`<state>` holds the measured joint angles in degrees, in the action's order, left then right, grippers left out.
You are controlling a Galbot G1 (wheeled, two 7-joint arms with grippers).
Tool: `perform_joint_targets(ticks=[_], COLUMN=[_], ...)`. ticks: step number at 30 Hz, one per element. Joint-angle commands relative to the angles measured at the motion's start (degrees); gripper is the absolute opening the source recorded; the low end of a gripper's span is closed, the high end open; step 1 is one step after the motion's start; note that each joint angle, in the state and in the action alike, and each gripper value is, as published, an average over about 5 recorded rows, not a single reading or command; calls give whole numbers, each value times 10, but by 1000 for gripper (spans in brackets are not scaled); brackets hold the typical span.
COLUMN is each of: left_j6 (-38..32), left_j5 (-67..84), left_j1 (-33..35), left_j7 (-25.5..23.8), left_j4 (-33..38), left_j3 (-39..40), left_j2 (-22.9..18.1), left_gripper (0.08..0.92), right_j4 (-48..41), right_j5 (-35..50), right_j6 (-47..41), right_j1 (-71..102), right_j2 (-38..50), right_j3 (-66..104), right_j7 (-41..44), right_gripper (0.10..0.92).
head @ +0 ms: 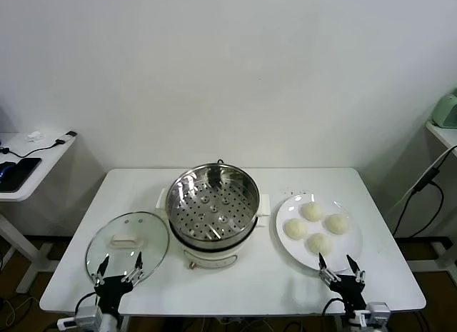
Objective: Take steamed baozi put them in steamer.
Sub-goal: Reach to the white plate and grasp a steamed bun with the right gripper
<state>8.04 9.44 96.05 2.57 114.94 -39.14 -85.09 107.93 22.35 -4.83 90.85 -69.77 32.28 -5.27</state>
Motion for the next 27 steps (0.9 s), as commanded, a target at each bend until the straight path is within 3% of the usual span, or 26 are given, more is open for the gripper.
perform_joint_targets(ticks=[1, 7, 13, 16, 21, 27], left_j6=[2, 3, 4, 3, -1, -3], left_j5=[0, 3, 10, 11, 13, 12], left_j1=[0, -6, -8, -5, -2, 0], left_j7=[0, -2, -7, -10, -12, -13], left_j4=[1, 2, 5, 6, 2, 1], left_j3=[0, 3, 4, 4, 3, 2], left_j2=[1, 5, 11, 16, 23, 24], left_gripper=[823, 823, 823, 823, 823, 823], right_j4=[14, -23, -159, -225, -312, -427], right_j5=[-8, -34, -44, -51, -82, -138], right_j6=[-36, -112, -151, -145, -123, 8], right_j1=[-14, -192, -423, -531, -734, -969], right_j2=[-1, 74, 195, 268, 377, 399], right_j3=[7, -13, -123, -227, -471, -736], right_j7=[6, 8, 79, 182, 420, 656], right_gripper=[823, 823, 823, 823, 823, 823])
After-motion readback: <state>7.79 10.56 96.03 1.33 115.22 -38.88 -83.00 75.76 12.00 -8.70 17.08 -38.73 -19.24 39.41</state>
